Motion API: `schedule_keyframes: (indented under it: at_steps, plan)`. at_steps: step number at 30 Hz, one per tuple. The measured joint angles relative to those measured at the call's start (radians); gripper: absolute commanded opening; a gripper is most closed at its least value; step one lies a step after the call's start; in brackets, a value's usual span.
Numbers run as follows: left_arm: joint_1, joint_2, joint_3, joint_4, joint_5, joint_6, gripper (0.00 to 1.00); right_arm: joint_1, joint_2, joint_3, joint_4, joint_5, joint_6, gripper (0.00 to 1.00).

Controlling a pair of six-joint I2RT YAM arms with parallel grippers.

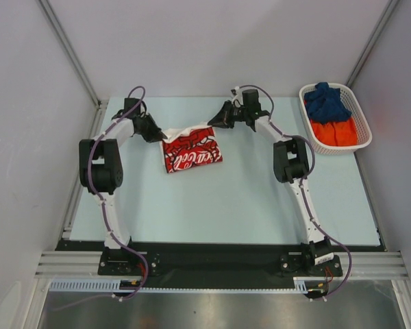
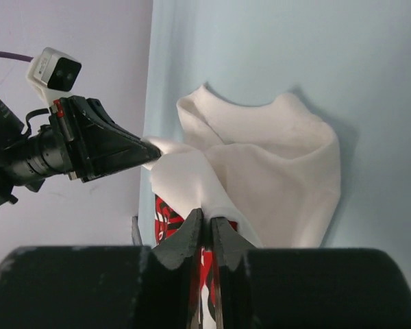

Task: Fold and stack the t-shirts
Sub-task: Fold the tshirt

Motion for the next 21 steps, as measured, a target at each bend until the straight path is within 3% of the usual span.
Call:
schedule_keyframes:
  at_steps: [1, 3, 4, 5, 8, 9, 12, 16, 17, 21]
  plan:
    - [0.004, 0.01, 0.001, 0.019, 0.007, -0.008, 0.12, -0.002, 0.018, 0.008, 0.04, -0.005, 0.023, 0.16]
    - [0.017, 0.027, 0.011, 0.047, 0.011, -0.017, 0.18, -0.007, 0.052, 0.017, 0.117, -0.008, 0.076, 0.3]
    - [0.024, 0.04, 0.027, 0.053, 0.011, -0.021, 0.31, -0.01, 0.077, 0.034, 0.151, -0.008, 0.108, 0.36]
    - [0.032, 0.054, 0.049, 0.064, 0.011, -0.027, 0.36, -0.012, 0.103, 0.066, 0.176, -0.008, 0.132, 0.44]
    - [0.054, 0.091, 0.126, 0.087, 0.005, -0.042, 0.41, -0.024, 0.169, 0.15, 0.228, 0.009, 0.188, 0.66]
    - [0.06, 0.094, 0.141, 0.1, -0.001, -0.042, 0.47, -0.028, 0.174, 0.159, 0.229, 0.017, 0.198, 0.66]
    - [0.072, 0.073, 0.15, 0.117, -0.029, -0.04, 0.5, -0.042, 0.161, 0.161, 0.212, 0.039, 0.187, 0.65]
    - [0.07, 0.011, 0.149, 0.106, -0.042, -0.03, 0.5, -0.06, 0.064, 0.099, 0.054, 0.081, 0.086, 0.63]
    - [0.064, -0.014, 0.143, 0.103, -0.041, -0.025, 0.49, -0.063, 0.026, 0.075, 0.008, 0.098, 0.052, 0.6]
    - [0.013, -0.159, 0.018, 0.16, 0.02, -0.032, 0.27, -0.069, -0.143, -0.045, -0.081, 0.113, -0.028, 0.49]
